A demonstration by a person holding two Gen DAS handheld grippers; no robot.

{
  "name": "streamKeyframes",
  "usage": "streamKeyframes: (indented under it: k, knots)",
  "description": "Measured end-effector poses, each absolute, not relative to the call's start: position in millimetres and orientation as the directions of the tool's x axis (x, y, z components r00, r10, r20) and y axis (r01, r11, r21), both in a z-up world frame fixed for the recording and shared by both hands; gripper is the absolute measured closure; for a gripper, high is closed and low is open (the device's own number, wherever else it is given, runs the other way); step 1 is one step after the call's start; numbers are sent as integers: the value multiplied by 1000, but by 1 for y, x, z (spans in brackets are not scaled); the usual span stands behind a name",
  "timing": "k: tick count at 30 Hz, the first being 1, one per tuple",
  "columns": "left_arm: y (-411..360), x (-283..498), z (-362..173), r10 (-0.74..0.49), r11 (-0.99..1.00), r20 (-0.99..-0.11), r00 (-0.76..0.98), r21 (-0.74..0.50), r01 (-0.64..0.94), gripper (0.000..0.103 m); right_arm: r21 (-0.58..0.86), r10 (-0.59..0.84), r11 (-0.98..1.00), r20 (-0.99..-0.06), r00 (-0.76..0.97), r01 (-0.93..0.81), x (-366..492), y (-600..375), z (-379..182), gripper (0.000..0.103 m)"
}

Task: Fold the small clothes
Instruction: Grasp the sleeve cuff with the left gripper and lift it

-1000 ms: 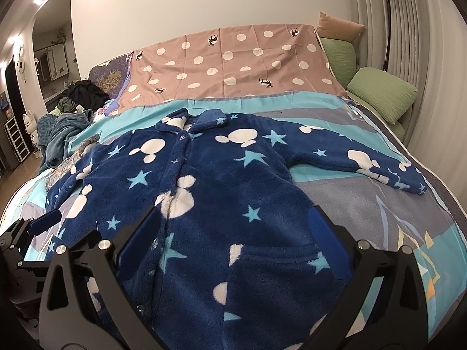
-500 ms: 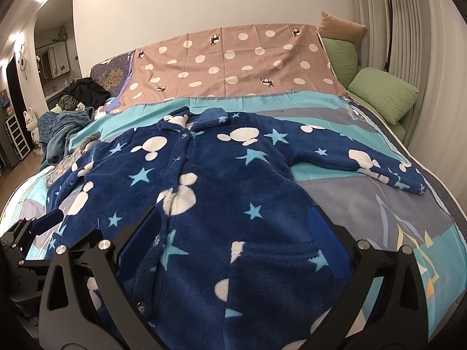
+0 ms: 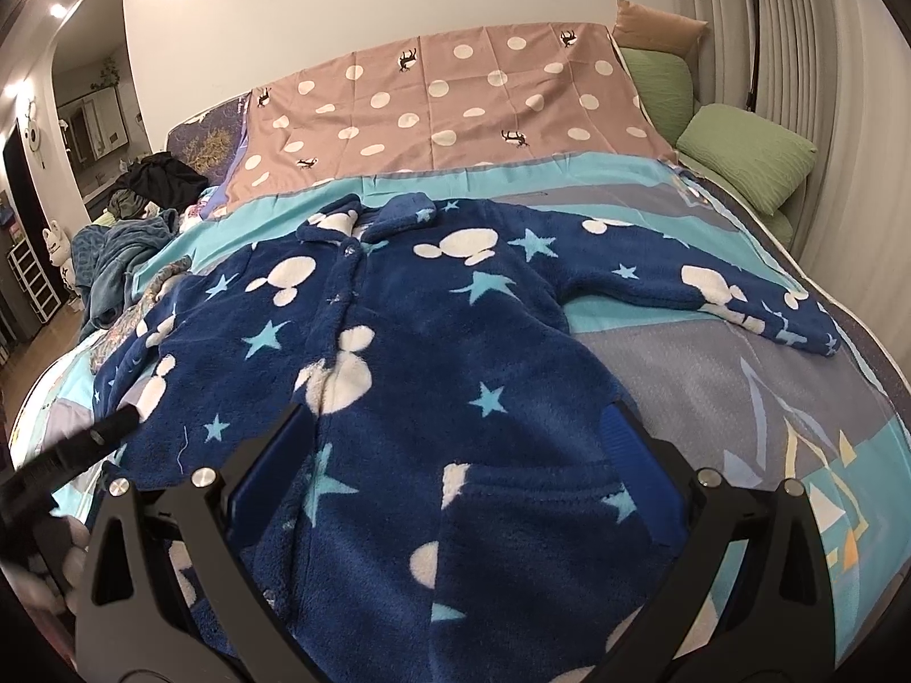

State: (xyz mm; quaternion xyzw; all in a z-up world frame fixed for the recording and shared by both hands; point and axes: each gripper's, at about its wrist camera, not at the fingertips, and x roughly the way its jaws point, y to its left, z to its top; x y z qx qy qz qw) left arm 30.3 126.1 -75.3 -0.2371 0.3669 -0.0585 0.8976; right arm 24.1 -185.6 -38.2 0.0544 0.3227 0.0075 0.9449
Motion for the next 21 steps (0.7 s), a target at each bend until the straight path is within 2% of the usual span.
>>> streamKeyframes:
  k: [4,7,12,16,21]
  knots:
    - [193,34,-87,-254,795,-612,749,-573,-199,33,104,48,994,-624,780,22,29,-184,-40,2]
    - [252,39,-103,-214,707,-622,754,-631,-320,37,100,37,994,-633,773,34,32,-185,-42,2]
    - [338,44,-148,-233,450,-604,762,-762,-466,38,94,15,994,-650,760,61,35,-187,-46,2]
    - [386,43,-195,-230,218,-603,764,-797,-563,38,79,-4,994,-658,753,74,38,-185,-46,2]
    - [433,54,-227,-101,79,-625,774,-780,-620,38,57,-21,995,-658,753,77,43,-181,-43,2]
